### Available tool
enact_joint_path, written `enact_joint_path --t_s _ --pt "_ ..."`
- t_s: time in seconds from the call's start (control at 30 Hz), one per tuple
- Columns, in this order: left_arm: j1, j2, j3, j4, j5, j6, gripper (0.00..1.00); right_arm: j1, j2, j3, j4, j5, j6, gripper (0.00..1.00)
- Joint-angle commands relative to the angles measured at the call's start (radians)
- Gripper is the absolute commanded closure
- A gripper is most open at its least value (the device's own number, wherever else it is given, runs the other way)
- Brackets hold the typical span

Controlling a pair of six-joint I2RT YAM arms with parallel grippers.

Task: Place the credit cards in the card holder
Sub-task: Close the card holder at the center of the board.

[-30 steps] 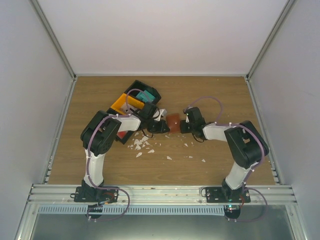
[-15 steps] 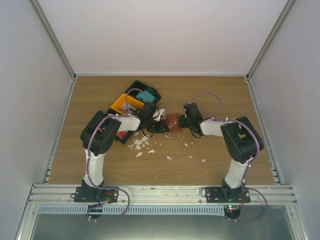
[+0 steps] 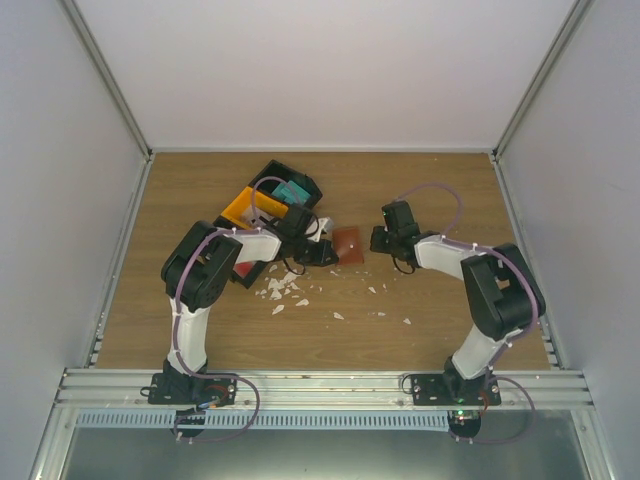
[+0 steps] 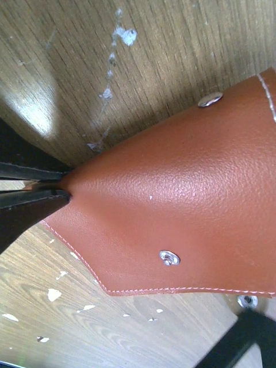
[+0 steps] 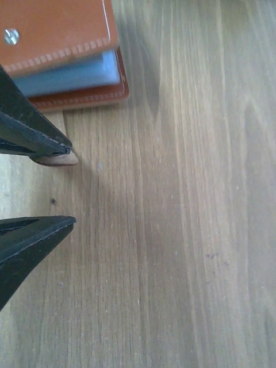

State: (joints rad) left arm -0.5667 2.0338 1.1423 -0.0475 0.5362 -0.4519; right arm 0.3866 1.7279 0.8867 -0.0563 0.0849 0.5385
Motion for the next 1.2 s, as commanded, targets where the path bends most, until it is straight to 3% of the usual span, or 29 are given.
enact_joint_path --t_s 0.0,0.2,0.37,0.63,0.83,1.17 --pt "0.004 0.076 -0.021 -0.241 -0.126 0.028 0.89 -0.004 -0.073 0.014 -0.071 -0.071 -0.007 0.67" --pt "0.004 0.024 0.030 -0.241 -0.110 0.001 0.65 -0.005 -0.098 0.019 -0.060 -0.170 -0.019 0.59" --pt "0.004 -0.004 0.053 -0.241 -0.132 -0.011 0.56 -0.005 -0.107 0.020 -0.057 -0.212 -0.032 0.59" --pt "0.002 0.068 0.153 -0.308 -0.270 0.010 0.52 0.004 -0.081 0.063 -0.091 -0.222 -0.058 0.57" --pt "-0.030 0.124 0.217 -0.368 -0.377 0.024 0.48 0.038 0.000 0.133 -0.153 -0.146 -0.068 0.56" --pt "-0.050 0.173 0.226 -0.405 -0.486 0.033 0.50 0.057 0.164 0.224 -0.224 -0.024 -0.105 0.55"
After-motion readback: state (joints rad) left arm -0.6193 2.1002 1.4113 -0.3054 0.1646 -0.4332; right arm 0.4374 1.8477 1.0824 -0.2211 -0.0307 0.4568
